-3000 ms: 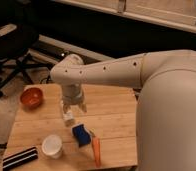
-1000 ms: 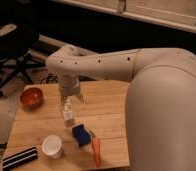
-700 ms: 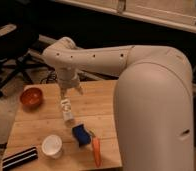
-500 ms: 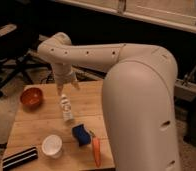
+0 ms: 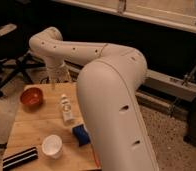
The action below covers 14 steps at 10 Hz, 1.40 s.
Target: Stand the bottle upright
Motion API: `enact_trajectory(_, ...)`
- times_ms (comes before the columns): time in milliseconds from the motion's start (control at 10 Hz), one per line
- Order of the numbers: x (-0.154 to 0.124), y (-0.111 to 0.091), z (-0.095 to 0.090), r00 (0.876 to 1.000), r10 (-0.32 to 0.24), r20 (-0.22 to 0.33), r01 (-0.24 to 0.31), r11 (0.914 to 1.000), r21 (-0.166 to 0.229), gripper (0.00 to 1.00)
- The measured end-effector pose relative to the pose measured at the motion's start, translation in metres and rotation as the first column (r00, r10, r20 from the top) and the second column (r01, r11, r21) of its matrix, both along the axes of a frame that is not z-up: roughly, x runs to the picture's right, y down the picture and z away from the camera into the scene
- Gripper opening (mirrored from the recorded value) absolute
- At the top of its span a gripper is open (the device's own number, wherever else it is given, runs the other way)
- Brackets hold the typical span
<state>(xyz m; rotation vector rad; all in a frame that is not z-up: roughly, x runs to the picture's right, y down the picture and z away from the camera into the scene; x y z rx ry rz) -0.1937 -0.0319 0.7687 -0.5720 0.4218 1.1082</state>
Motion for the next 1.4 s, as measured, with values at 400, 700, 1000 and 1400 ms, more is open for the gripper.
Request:
enact_trajectory(400, -0.014, -0.003, 0.041, 1.000, -0.017, -0.022, 0.016, 0.9986, -0.050, 0.65)
enact_trajectory(700, -0.015, 0.011, 0.081, 0.999, -0.004, -0.039, 0.000, 0.9948, -0.102, 0.65)
enact_trajectory(1000, -0.020, 0.033, 0.110, 0.999, -0.004, -0.037, -0.002, 0.9875, -0.158, 0.65)
enact_trajectory(1400, -0.018, 0.040, 0.131, 0.999, -0.010, -0.043, 0.002, 0.9808, -0.195, 0.65)
